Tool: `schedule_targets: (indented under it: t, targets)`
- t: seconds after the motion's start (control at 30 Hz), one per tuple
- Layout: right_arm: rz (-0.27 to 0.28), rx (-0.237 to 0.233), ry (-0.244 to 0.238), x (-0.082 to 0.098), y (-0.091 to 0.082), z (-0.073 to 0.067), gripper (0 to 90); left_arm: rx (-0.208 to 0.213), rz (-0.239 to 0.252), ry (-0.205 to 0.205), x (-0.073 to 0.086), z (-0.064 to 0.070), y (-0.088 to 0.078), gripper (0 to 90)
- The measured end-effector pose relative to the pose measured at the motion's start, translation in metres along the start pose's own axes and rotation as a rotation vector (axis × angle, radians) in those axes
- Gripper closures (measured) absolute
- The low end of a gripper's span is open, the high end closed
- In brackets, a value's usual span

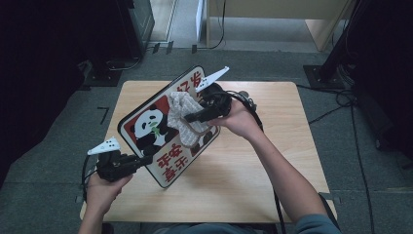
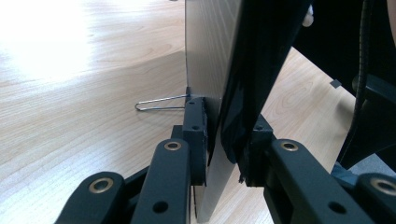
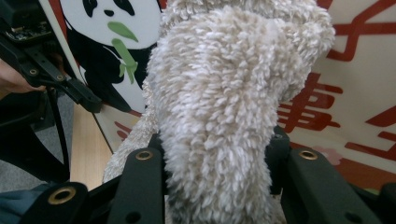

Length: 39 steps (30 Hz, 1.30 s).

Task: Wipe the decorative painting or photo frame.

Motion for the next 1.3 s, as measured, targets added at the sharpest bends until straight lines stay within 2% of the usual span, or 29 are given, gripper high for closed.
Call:
schedule_targets:
  t: [0.7,1.3]
  targets:
    - [-0.011,-0.025,0.038,0.03,0.013,0.001,62.5,0.003,0.008,0.004,0.001,-0.001,0.0,76.3]
    - [-0.019,-0.042,0.055,0.048,0.023,0.0,62.5,0.008,0.01,0.007,0.001,-0.001,-0.001,76.3]
Point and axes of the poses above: each handheld gripper's, and its own axes: y roughly forward along the jaws, x roughly out of its underside, z roughly to its right, the point moved 6 cm from there along y, roughly forward along the jaws, and after that the axes turned 4 degrees about x, right-handed, at the moved point
